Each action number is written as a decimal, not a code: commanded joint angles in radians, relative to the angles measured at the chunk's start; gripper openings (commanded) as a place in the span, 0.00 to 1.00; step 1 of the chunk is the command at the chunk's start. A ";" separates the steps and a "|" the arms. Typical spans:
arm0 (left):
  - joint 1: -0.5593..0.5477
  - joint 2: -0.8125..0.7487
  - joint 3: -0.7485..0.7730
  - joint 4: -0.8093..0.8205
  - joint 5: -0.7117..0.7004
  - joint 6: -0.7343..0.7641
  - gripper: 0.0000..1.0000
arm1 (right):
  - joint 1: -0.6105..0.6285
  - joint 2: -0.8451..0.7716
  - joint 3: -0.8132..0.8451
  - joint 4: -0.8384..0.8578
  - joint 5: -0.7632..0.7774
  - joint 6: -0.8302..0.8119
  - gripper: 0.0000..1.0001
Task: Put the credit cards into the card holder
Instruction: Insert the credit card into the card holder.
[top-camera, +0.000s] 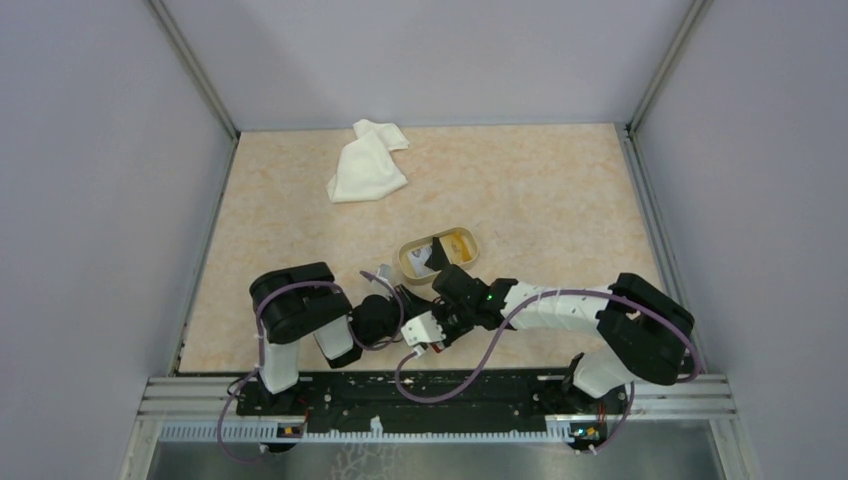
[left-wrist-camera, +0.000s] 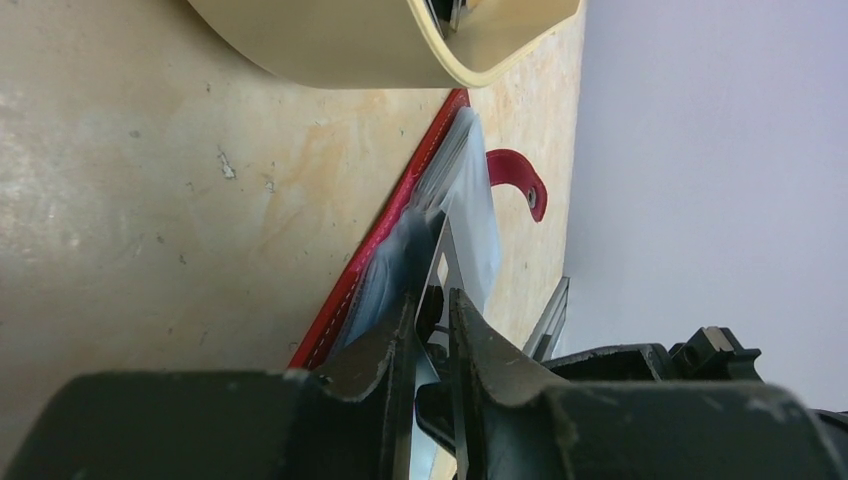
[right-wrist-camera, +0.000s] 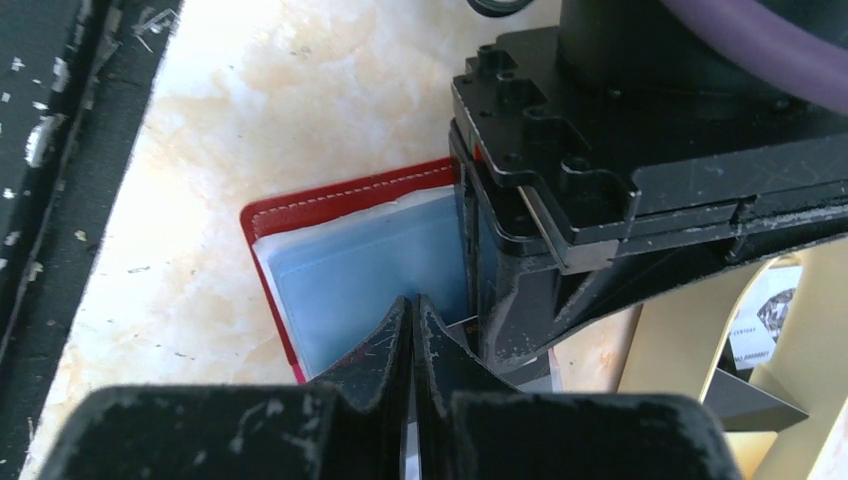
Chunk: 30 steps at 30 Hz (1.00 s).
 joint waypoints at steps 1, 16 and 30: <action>-0.005 0.031 -0.008 0.010 0.016 0.011 0.24 | 0.010 0.003 -0.006 0.038 0.069 0.005 0.00; -0.004 0.041 -0.007 0.027 0.024 0.015 0.36 | -0.068 -0.066 -0.035 0.024 0.128 -0.006 0.00; -0.003 -0.124 -0.066 0.042 0.017 0.195 0.45 | -0.271 -0.218 0.027 -0.146 -0.270 0.017 0.07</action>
